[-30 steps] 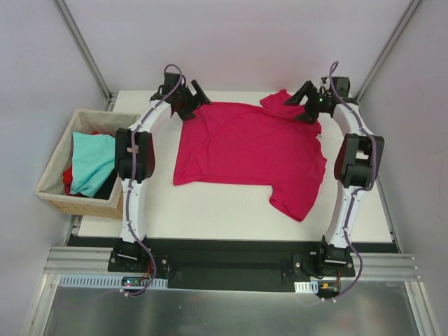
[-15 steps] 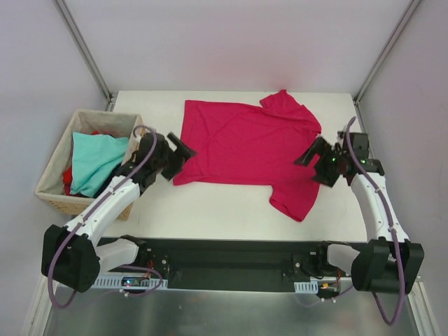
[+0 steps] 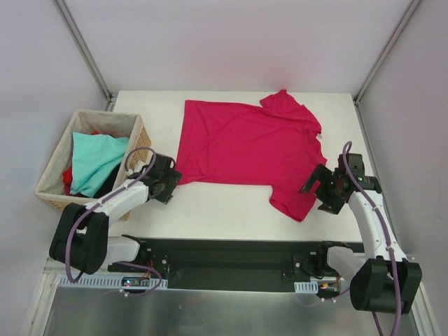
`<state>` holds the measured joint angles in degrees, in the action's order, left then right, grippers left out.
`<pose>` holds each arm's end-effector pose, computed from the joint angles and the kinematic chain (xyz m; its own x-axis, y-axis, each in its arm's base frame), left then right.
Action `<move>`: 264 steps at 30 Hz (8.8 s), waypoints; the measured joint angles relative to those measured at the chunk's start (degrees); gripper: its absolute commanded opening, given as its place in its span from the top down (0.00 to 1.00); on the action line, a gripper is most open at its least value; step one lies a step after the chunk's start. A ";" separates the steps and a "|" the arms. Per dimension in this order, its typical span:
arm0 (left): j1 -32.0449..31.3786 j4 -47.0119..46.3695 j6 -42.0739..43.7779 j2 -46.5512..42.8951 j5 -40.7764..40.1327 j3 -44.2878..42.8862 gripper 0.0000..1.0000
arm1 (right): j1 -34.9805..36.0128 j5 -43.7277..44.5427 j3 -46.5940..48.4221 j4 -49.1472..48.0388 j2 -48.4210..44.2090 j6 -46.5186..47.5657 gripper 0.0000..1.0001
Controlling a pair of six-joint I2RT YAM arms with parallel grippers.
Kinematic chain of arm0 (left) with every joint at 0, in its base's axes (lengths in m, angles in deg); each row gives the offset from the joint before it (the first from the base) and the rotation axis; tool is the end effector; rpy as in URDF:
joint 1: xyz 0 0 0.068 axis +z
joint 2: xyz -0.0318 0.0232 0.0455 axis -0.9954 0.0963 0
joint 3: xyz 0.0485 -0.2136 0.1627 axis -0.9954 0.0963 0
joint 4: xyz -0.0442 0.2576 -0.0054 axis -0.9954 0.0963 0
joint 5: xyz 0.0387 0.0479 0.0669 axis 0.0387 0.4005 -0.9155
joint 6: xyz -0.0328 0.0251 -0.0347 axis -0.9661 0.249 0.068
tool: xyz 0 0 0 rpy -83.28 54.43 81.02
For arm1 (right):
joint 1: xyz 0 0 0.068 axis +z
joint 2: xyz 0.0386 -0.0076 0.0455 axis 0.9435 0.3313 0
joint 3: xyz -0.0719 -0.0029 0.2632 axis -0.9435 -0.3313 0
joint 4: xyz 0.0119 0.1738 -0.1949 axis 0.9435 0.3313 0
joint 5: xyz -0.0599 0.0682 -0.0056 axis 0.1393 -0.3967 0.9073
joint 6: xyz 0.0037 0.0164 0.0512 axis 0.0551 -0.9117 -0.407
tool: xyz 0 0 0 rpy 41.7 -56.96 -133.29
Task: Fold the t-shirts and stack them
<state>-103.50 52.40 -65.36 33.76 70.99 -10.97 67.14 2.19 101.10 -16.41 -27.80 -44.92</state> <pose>0.2249 -0.0715 0.1763 -0.3836 -0.8862 -0.2598 -0.6717 0.4608 -0.5801 0.1860 -0.0038 0.2405 -0.8438 0.3037 -0.4425 0.1752 0.9352 0.3078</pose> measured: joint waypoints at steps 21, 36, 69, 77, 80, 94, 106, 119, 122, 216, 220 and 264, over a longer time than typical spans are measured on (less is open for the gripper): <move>-0.04 -5.51 -0.66 8.83 -7.78 -2.84 0.68 | -0.20 3.23 -1.88 -1.31 4.85 0.44 0.05; -0.13 -5.77 -0.09 9.27 -7.54 -2.84 1.00 | -1.27 3.28 -8.83 -3.02 3.65 -1.33 0.28; -1.53 -5.70 0.22 9.86 -7.54 -2.78 1.00 | 1.27 1.09 -15.08 -9.11 1.46 -8.02 0.52; -1.66 -5.79 0.13 10.19 -7.58 -2.78 1.00 | 1.40 2.84 -15.89 -11.98 3.32 -8.52 0.62; -1.66 -5.79 0.11 10.19 -7.58 -2.78 1.00 | 1.62 2.67 -15.80 -12.28 4.31 -8.68 0.62; -1.70 -5.79 -0.04 10.19 -7.69 -2.78 1.00 | 3.98 3.82 -16.28 -10.25 1.95 -7.93 0.55; -2.38 -5.97 -0.70 10.69 -7.76 -3.08 1.00 | 4.09 4.37 -15.41 -9.31 4.66 -6.34 1.00; -2.43 -0.20 0.76 10.29 -8.35 -5.86 1.00 | 4.13 5.05 -12.52 -3.08 3.54 -3.67 0.99; -2.43 0.92 1.66 9.68 -9.11 -5.86 1.00 | 4.09 5.66 -11.39 -1.31 2.16 -3.23 1.00; -2.80 10.86 7.72 -6.60 -16.52 -4.02 1.00 | -6.82 8.33 8.92 9.55 -4.50 1.49 1.00; -2.80 11.34 7.34 -7.39 -16.74 -3.72 1.00 | -6.82 8.61 7.56 11.13 -6.47 1.42 1.00; -3.17 11.72 11.82 5.35 -19.91 -14.27 1.00 | -7.54 6.82 13.90 -2.78 6.93 8.22 1.00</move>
<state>-106.67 64.11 -53.53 39.12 51.08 -25.25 59.60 9.01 115.00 -19.19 -20.88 -36.71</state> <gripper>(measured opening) 0.009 0.010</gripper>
